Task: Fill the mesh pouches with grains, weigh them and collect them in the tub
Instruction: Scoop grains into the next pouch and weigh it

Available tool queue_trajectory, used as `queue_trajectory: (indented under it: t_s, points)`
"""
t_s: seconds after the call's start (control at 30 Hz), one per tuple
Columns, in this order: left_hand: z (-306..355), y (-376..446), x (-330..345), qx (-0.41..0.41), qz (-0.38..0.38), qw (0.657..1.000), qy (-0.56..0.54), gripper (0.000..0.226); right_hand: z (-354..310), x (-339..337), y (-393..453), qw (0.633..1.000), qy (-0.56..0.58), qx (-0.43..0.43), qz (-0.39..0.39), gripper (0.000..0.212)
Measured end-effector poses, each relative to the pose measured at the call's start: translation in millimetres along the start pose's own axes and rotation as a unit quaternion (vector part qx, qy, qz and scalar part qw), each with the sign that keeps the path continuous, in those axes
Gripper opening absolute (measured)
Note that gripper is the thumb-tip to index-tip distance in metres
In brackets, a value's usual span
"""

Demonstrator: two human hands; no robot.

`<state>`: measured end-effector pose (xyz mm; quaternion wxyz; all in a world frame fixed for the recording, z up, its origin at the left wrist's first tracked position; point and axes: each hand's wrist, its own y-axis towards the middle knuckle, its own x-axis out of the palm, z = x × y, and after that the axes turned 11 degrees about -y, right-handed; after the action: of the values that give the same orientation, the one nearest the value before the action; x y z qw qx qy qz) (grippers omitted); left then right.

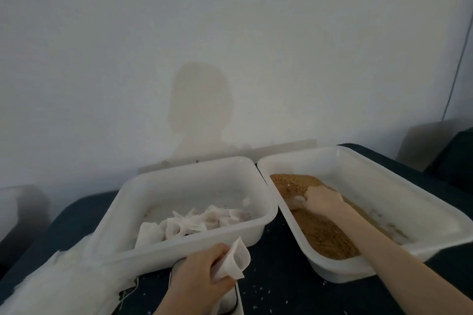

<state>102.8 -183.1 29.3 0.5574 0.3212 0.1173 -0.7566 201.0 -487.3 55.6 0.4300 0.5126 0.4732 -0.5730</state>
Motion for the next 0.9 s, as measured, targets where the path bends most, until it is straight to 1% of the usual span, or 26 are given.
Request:
queue_trajectory:
  t_s: [0.1,0.2,0.23,0.3,0.37,0.47,0.6,0.7,0.77,0.83,0.9]
  points:
    - [-0.2,-0.5,-1.0,0.007,-0.003,1.0,0.011,0.04,1.9,7.4,7.3,0.998,0.057,-0.008,-0.001,0.049]
    - [-0.5,-0.2,-4.1,0.0,-0.01,1.0,-0.004,0.024,12.2,8.0,8.1,0.997,0.08,-0.001,0.0,0.04]
    - [-0.3,-0.2,-5.1,-0.005,-0.013,1.0,-0.009,0.022,15.2,7.4,7.4,0.996,0.087,0.002,-0.003,0.036]
    - [-0.1,-1.4,-6.3,-0.005,-0.014,1.0,-0.011,0.027,18.6,7.0,4.2,0.995,0.101,0.004,0.009,0.039]
    - [-0.4,-2.6,-6.6,-0.001,-0.009,1.0,-0.007,0.036,19.8,7.3,0.7,0.992,0.12,0.009,0.039,0.044]
    - [-1.4,-4.1,-7.5,0.005,-0.005,1.0,-0.003,0.042,20.7,4.6,-3.6,0.987,0.136,0.023,0.076,0.032]
    - [-3.2,-6.1,-8.9,0.009,-0.006,1.0,-0.008,0.036,19.7,2.0,-8.6,0.984,0.158,0.025,0.076,0.034]
    - [-3.1,-5.7,-9.9,0.013,-0.005,1.0,-0.008,0.033,18.1,1.6,-10.2,0.987,0.138,0.019,0.075,0.031]
    - [-2.4,-5.4,-11.1,0.019,-0.006,1.0,-0.007,0.031,16.9,1.7,-11.0,0.988,0.133,0.006,0.077,0.036]
    - [-2.2,-5.9,-12.6,0.024,0.0,1.0,-0.013,0.027,16.9,1.3,-11.9,0.987,0.135,-0.001,0.086,0.037]
    - [-3.1,-7.7,-14.1,0.021,0.005,1.0,-0.019,0.022,16.7,-0.1,-13.1,0.983,0.148,0.002,0.106,0.032]
